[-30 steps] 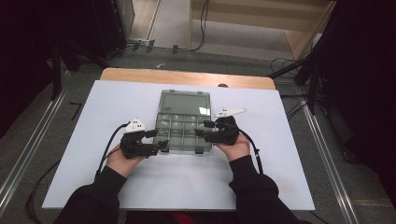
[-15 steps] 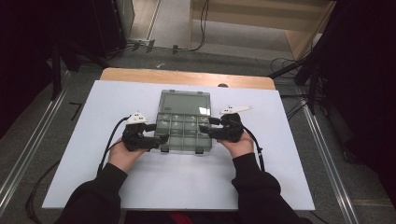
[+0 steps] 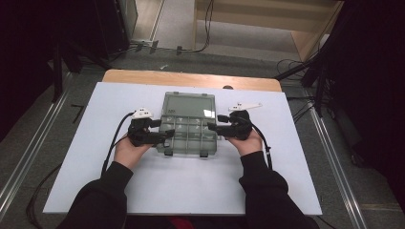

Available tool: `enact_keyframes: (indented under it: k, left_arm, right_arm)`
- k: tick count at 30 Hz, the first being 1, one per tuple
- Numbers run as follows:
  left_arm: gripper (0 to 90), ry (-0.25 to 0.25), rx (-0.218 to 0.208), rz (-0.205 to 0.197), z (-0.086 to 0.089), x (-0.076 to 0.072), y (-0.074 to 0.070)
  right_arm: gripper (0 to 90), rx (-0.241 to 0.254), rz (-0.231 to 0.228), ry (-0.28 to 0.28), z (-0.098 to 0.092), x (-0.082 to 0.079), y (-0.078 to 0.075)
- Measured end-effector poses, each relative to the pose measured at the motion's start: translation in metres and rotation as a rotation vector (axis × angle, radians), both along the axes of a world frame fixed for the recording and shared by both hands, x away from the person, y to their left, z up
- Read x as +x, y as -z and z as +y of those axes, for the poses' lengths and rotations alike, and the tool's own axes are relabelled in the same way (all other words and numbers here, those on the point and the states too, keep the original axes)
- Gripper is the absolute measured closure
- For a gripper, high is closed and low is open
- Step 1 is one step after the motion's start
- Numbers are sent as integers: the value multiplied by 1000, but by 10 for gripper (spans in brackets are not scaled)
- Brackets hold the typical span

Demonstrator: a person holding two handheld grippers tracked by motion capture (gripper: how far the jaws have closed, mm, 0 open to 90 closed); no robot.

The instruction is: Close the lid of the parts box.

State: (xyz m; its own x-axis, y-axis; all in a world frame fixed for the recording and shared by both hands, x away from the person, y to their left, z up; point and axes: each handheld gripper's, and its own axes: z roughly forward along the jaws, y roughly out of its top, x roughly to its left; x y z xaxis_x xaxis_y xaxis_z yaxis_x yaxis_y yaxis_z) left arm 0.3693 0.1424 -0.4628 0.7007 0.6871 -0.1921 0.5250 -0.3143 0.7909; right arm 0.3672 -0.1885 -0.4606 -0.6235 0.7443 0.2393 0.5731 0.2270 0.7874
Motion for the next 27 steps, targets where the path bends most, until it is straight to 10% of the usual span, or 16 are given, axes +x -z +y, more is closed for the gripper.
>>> enact_keyframes:
  k: [27]
  left_arm:
    - [263, -54, 25, 17, -10, 39, -8]
  right_arm:
    - [340, -12, 26, 18, -3, 21, -5]
